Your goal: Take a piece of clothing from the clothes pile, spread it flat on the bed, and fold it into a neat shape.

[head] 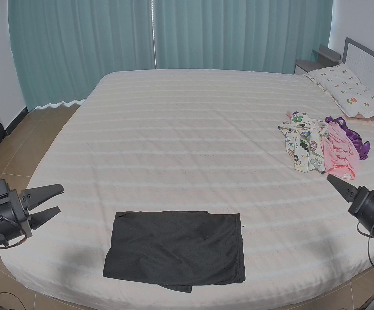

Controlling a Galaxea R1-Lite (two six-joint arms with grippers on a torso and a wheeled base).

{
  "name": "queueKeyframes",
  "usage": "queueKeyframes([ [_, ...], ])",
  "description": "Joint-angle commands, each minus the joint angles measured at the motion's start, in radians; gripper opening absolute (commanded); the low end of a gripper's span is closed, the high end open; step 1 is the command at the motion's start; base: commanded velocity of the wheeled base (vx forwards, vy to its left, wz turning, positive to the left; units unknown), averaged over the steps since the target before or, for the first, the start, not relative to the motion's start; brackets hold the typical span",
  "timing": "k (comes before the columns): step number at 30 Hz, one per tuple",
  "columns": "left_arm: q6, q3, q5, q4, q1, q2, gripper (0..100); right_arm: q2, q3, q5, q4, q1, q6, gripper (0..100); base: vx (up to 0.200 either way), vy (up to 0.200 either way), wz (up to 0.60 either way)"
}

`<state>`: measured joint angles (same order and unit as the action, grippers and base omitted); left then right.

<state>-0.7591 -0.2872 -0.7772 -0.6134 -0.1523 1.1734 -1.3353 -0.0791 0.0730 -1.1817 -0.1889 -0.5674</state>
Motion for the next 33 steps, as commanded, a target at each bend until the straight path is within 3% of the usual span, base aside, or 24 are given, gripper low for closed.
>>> queueKeyframes([
  [1, 0.026, 0.03, 0.0, 0.258, 0.171, -0.483, 100, 0.576, 0.062, 0.007, 0.352, 0.032, 0.103, 100, 0.0, 0.0, 0.0],
  [7, 0.162, 0.033, 0.003, 0.517, 0.22, -0.686, 100, 0.904, 0.01, 0.002, 0.772, 0.037, 0.201, 100, 0.0, 0.0, 0.0],
  [14, 0.17, 0.031, 0.003, 0.624, 0.204, -0.894, 100, 1.157, 0.016, 0.004, 1.053, 0.055, 0.297, 100, 0.0, 0.0, 0.0],
  [18, 0.173, 0.034, 0.001, 0.626, 0.165, -0.962, 100, 1.233, 0.019, 0.008, 1.122, 0.059, 0.322, 100, 0.0, 0.0, 0.0],
  [24, 0.187, 0.066, 0.003, 0.627, 0.171, -1.008, 100, 1.236, 0.039, 0.008, 1.128, 0.065, 0.34, 100, 0.0, 0.0, 0.0],
  [26, 0.241, 0.112, 0.004, 0.629, 0.165, -1.084, 100, 1.236, 0.079, 0.005, 1.114, 0.075, 0.397, 100, 0.0, 0.0, 0.0],
  [29, 0.256, 0.151, 0.006, 0.626, 0.154, -1.16, 100, 1.236, 0.079, 0.004, 1.113, 0.094, 0.414, 100, 0.0, 0.0, 0.0],
  [31, 0.29, 0.174, 0.042, 0.621, 0.152, -1.163, 100, 1.242, 0.079, 0.005, 1.114, 0.115, 0.422, 100, 0.0, 0.0, 0.0],
  [33, 0.371, 0.209, 0.131, 0.618, 0.152, -1.163, 100, 1.262, 0.079, 0.016, 1.119, 0.154, 0.431, 100, 0.0, 0.0, 0.0],
])
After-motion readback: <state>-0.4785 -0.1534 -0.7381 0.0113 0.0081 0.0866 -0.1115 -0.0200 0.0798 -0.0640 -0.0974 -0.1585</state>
